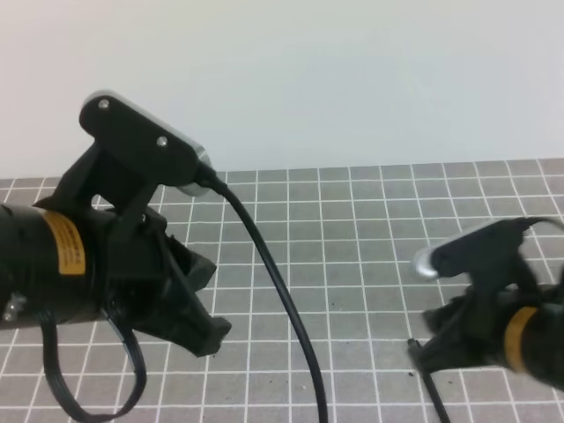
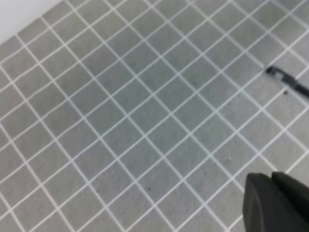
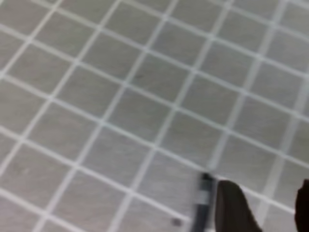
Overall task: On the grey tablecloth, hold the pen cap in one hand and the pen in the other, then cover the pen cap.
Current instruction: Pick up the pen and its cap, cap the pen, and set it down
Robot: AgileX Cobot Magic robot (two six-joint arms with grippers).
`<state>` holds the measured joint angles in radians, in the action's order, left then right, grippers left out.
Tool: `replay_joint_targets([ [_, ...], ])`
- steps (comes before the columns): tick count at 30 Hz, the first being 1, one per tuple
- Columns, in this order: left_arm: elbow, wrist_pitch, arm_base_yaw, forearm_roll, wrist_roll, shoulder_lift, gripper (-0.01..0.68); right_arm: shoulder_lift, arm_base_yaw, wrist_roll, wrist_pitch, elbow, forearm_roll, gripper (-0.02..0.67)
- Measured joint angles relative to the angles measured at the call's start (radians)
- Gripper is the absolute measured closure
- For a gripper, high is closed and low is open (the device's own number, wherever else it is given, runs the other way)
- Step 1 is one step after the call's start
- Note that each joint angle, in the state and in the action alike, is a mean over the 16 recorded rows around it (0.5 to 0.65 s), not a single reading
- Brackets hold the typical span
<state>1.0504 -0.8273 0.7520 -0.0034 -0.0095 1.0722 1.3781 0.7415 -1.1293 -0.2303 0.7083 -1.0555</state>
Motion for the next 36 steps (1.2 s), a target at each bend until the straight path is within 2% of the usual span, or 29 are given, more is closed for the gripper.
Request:
replay_joint_targets([
  [6, -0.08, 0.068, 0.0, -0.012, -0.03, -0.057, 0.674, -0.159, 0.0, 0.126, -0.168, -0.002, 0.071, 0.531],
  [12, -0.244, 0.166, 0.0, -0.021, -0.117, -0.203, 0.674, -0.442, 0.0, 0.317, -0.3, -0.03, 0.203, 0.638],
  [18, -0.45, 0.337, -0.001, 0.017, -0.235, -0.408, 0.674, -0.78, 0.0, 0.451, -0.35, -0.136, 0.28, 0.652],
  [23, -0.593, 0.514, -0.002, 0.121, -0.31, -0.535, 0.674, -0.991, 0.0, 0.433, -0.352, -0.272, 0.245, 0.652],
  [28, -0.673, 0.661, -0.002, 0.232, -0.342, -0.596, 0.674, -1.098, 0.0, 0.368, -0.356, -0.389, 0.159, 0.652],
  [36, -0.706, 0.735, -0.002, 0.333, -0.346, -0.6, 0.674, -1.122, 0.0, 0.29, -0.364, -0.46, 0.078, 0.652],
])
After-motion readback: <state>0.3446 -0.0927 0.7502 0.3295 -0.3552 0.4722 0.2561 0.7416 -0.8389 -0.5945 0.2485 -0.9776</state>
